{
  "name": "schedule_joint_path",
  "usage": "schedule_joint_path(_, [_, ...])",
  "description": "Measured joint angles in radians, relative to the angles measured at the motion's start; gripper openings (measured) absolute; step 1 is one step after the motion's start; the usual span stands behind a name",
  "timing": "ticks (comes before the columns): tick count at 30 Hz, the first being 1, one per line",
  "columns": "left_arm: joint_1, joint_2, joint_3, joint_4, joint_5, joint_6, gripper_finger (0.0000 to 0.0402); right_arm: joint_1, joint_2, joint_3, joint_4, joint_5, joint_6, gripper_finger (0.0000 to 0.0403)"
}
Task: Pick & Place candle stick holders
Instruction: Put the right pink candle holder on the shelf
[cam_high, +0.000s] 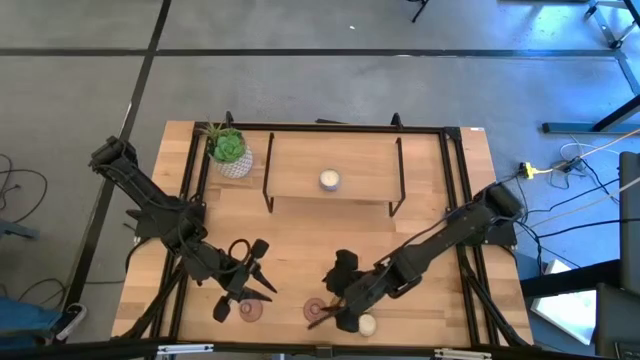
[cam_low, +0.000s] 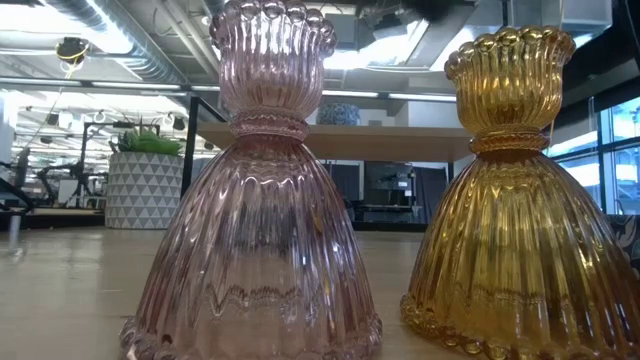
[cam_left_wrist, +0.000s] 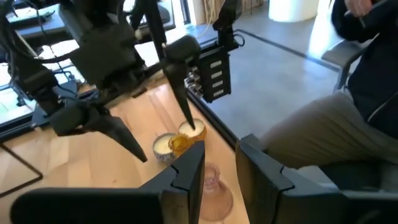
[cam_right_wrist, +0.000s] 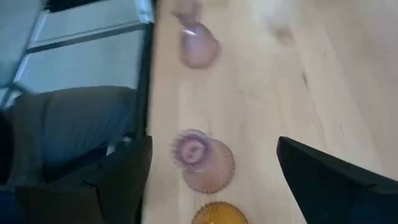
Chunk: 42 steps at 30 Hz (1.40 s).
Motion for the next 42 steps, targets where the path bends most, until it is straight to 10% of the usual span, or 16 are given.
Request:
schedule_joint_path(18, [-0.001,0.0,0.0,-0.009,-0.026,0.01,0.0086,-0.033,0.051,-0.001,-0.024,-0.048,0.236,0.0291])
schedule_joint_path(35, [-0.001,0.0,0.0,-0.009,-0.025,0.01,0.0086,0.072,0.071,0.01,0.546,-0.139,-0.356,0.0273])
schedule_joint_path(42, [-0.001,0.0,0.0,-0.009,-0.024,0.01,0.0086,0.069,0.106,0.313,-0.001,-0.001,-0.388,0.0273])
